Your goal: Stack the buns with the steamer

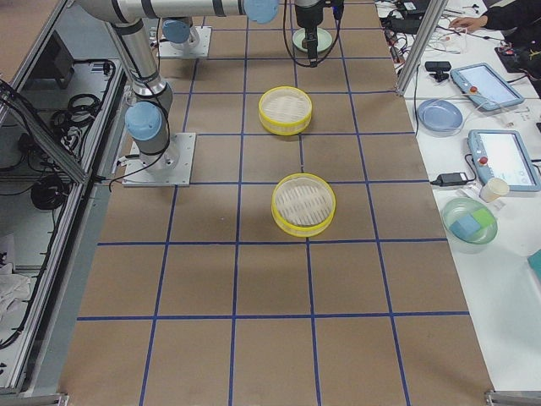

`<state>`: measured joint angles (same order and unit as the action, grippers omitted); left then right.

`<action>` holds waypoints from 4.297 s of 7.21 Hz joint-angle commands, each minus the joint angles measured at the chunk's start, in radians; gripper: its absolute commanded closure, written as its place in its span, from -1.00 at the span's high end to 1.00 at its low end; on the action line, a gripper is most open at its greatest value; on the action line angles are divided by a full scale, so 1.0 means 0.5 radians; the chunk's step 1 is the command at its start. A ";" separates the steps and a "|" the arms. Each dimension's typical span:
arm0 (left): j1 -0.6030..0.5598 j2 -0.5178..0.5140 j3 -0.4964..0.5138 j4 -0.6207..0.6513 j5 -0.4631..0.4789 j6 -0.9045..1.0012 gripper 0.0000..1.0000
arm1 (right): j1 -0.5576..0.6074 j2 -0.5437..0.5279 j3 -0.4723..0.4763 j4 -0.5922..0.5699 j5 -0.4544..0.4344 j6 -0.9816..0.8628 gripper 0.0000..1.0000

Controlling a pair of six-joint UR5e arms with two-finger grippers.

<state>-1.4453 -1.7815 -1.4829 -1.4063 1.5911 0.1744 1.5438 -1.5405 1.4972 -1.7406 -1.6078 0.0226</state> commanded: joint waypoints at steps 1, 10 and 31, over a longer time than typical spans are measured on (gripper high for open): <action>0.138 -0.353 -0.092 0.476 0.039 0.233 0.99 | -0.114 -0.002 0.000 0.014 -0.015 -0.267 0.98; 0.237 -0.609 -0.283 0.640 -0.163 0.142 0.32 | -1.465 0.773 0.184 -0.623 0.071 -1.883 0.96; -1.178 -0.300 -0.194 0.644 -0.155 -1.356 1.00 | -0.644 0.406 0.227 -0.179 -0.052 -1.102 -0.89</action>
<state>-2.0657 -1.9578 -1.5829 -1.0730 1.4694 -0.5422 1.1571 -1.3324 1.5996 -1.8340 -1.6237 -0.6197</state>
